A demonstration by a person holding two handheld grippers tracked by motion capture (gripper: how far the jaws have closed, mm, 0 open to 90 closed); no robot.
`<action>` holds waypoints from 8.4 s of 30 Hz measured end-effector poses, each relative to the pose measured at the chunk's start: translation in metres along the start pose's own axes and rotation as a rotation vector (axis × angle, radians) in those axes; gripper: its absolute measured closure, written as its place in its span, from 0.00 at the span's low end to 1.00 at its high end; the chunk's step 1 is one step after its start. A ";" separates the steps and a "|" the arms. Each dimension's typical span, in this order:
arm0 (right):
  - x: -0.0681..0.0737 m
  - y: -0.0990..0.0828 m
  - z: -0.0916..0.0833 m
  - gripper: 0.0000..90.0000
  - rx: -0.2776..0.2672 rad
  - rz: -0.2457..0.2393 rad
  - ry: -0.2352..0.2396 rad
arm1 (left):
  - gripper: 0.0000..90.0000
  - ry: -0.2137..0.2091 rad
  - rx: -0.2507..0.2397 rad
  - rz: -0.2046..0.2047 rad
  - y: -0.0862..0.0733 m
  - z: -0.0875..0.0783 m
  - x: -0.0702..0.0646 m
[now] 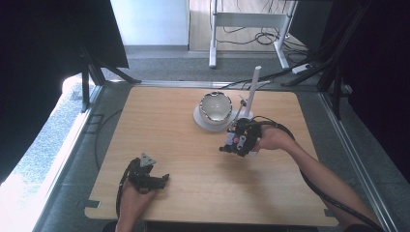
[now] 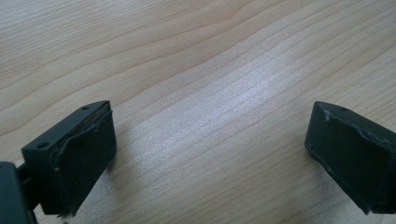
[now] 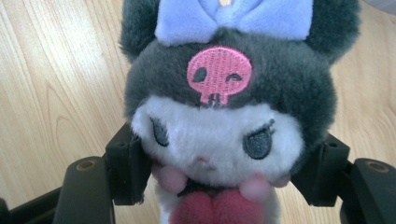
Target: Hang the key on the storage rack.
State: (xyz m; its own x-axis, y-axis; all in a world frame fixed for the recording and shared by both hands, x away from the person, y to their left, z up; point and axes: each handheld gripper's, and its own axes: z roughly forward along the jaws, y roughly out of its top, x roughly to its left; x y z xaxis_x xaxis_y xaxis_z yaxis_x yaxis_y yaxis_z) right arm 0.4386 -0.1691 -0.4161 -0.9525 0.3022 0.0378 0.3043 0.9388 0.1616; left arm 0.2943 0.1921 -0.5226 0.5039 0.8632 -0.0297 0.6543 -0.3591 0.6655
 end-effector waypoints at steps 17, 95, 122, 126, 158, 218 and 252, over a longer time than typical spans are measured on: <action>-0.027 -0.035 -0.047 0.34 -0.036 0.116 -0.031 | 0.02 0.000 0.001 -0.001 0.000 0.000 0.000; -0.122 -0.040 -0.157 0.34 -0.170 0.378 -0.237 | 0.02 -0.003 0.002 -0.001 0.000 0.000 0.000; -0.122 -0.057 -0.089 0.34 -0.129 0.421 -0.139 | 0.02 -0.001 -0.001 -0.002 0.000 0.000 0.000; -0.128 -0.058 -0.080 0.34 -0.135 0.439 -0.137 | 0.02 -0.001 0.001 0.000 0.000 0.000 0.000; -0.101 -0.059 -0.073 0.14 -0.251 0.340 -0.196 | 0.02 0.001 0.001 0.001 0.000 0.000 0.000; 0.005 -0.107 -0.057 0.00 -0.366 0.166 -0.231 | 0.02 0.002 -0.001 0.002 0.000 0.000 0.000; 0.058 -0.146 -0.015 0.00 -0.516 0.218 -0.205 | 0.02 0.000 0.000 0.000 0.000 0.000 0.000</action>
State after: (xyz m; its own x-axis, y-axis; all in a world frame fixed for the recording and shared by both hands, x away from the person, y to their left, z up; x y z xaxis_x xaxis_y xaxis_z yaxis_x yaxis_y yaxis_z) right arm 0.3384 -0.2911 -0.4232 -0.8313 0.5527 -0.0591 0.3975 0.6654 0.6318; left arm 0.2943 0.1921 -0.5226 0.5037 0.8633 -0.0299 0.6545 -0.3589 0.6654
